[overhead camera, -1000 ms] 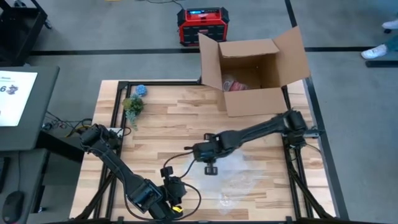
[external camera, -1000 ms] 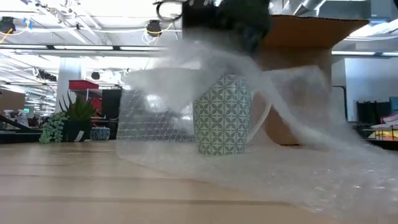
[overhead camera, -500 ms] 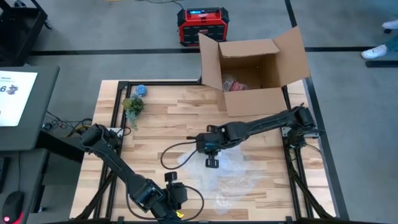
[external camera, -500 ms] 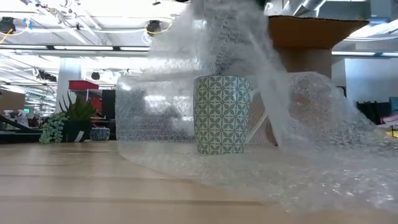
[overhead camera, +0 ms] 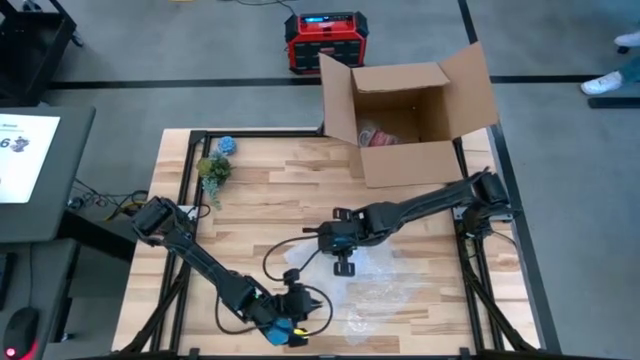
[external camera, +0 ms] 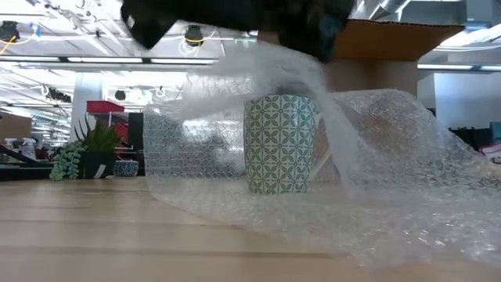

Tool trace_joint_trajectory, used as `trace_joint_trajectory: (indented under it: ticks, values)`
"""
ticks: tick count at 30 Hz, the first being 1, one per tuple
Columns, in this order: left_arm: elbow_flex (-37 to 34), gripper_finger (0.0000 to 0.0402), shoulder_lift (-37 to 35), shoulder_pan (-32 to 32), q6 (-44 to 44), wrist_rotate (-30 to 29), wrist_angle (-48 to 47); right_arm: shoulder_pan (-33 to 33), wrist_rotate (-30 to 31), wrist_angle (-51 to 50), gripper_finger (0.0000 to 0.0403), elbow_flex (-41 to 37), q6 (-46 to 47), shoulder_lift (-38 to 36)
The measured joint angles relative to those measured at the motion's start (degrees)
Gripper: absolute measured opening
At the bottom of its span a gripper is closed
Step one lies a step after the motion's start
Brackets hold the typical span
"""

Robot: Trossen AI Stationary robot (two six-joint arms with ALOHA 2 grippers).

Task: Wrap mug
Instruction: Wrap the white patterned mug in the bubble wrap

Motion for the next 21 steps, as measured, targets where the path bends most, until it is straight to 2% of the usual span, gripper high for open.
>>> trace_joint_trajectory:
  ticks: [7, 11, 18, 21]
  values:
    - [0.0, 0.0001, 0.0, -0.1, 2.8, -8.0, 4.7, 0.0, -0.1, 1.6, 0.0000, -0.5, -0.3, -0.3]
    - [0.0, 0.0000, 0.0, 0.0, 1.1, -15.1, 4.5, 0.8, 0.5, 0.9, 0.0000, 1.1, -0.2, -3.8]
    - [0.0, 0.0000, 0.0, 0.3, -3.3, -22.5, 2.4, 6.5, 11.4, -5.6, 0.0000, 0.8, 1.3, -13.6]
    - [0.0, 0.0000, 0.0, 0.8, -5.3, -24.4, 1.1, 10.3, 12.3, -6.6, 0.0000, -2.1, 1.9, -17.5]
